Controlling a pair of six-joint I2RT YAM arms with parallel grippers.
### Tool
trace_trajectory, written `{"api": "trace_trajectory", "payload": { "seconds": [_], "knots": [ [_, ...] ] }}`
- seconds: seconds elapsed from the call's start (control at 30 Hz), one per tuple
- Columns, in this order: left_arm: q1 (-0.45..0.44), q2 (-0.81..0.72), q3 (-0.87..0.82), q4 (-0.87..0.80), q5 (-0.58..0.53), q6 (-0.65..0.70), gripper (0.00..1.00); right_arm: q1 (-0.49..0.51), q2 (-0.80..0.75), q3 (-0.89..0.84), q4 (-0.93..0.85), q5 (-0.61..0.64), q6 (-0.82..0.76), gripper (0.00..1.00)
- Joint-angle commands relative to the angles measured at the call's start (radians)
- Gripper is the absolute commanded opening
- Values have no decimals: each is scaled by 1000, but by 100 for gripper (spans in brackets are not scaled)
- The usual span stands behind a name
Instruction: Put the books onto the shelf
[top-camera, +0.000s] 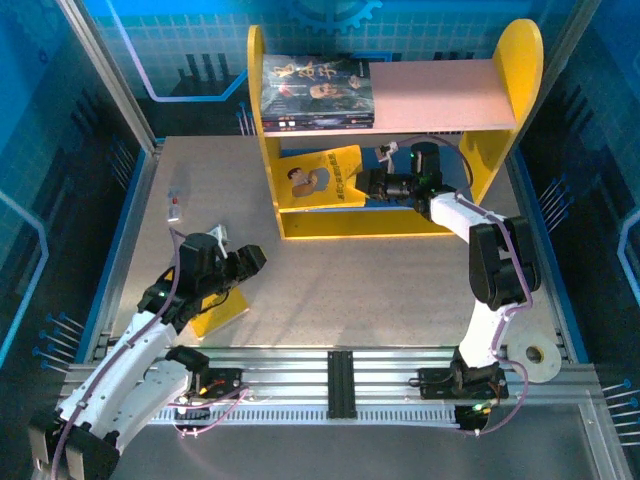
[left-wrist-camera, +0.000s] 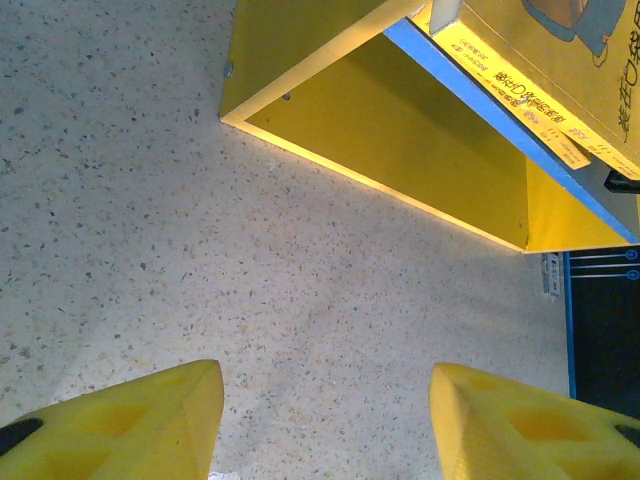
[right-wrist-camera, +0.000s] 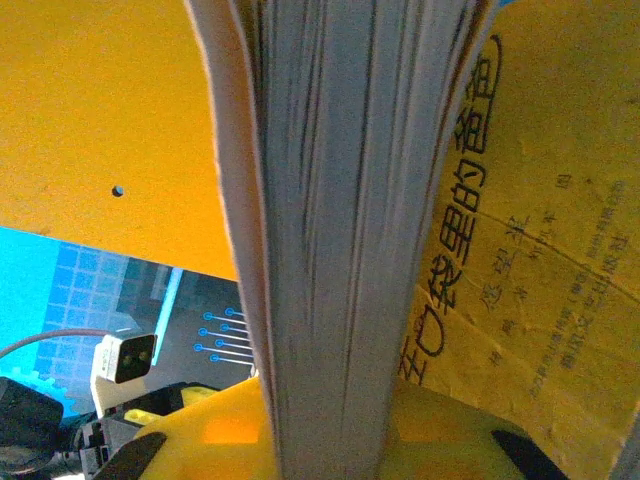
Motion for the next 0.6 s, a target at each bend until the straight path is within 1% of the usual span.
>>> {"api": "trace_trajectory", "payload": {
  "seconds": [0.0, 0.17, 0.37, 0.5, 0.57],
  "knots": [
    [11, -17, 0, 0, 22, 10, 57, 33, -52, 24, -6, 24, -28, 10],
    [12, -13, -3, 4, 24, 10, 57, 30, -63, 12, 63, 32, 20, 10],
    [12, -14, -5, 9, 28, 6, 57, 30, -55, 21, 77, 44, 40, 10],
    [12, -18, -6, 6, 27, 5, 57, 30, -58, 20, 33, 68, 9, 11],
    [12, -18, -6, 4, 26, 7, 57, 36, -73, 31, -73, 111, -60, 13]
  ]
}}
